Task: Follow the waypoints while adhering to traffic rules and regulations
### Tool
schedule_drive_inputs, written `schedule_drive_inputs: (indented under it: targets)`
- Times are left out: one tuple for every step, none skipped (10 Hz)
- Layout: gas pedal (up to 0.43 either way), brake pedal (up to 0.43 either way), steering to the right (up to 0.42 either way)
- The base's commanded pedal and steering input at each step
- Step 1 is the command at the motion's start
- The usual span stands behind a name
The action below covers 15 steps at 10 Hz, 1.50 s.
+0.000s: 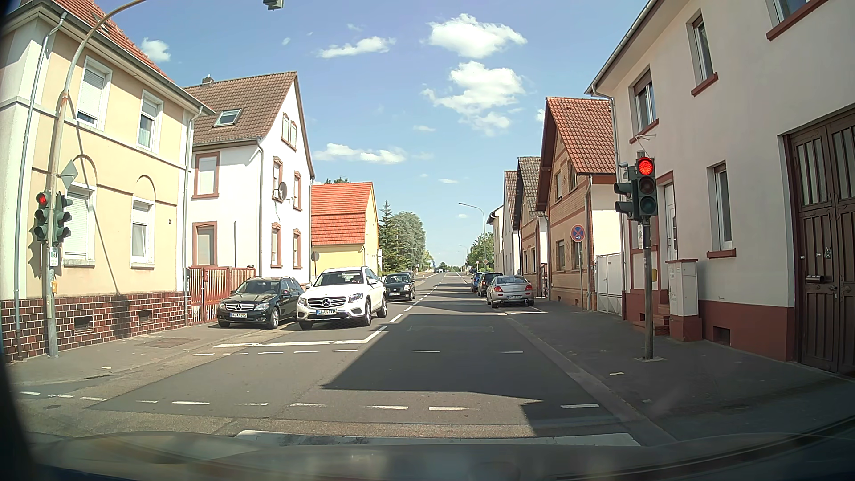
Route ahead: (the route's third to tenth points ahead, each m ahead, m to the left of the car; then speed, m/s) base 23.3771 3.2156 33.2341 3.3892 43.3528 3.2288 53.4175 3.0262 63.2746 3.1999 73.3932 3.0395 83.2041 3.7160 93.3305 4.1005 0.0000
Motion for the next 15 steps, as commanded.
schedule_drive_inputs:
  targets:
    - [0.000,0.232,-0.002]
    - [0.000,0.232,-0.002]
    - [0.000,0.232,-0.002]
    - [0.000,0.232,-0.002]
    - [0.000,0.232,-0.002]
    - [0.000,0.232,-0.002]
    - [0.000,0.232,-0.002]
    - [0.000,0.232,-0.002]
    - [0.000,0.232,-0.002]
    - [0.000,0.232,-0.003]
    - [0.000,0.232,-0.002]
    - [0.000,0.232,-0.002]
    - [0.000,0.232,-0.002]
    - [0.000,0.232,-0.002]
    - [0.000,0.232,-0.003]
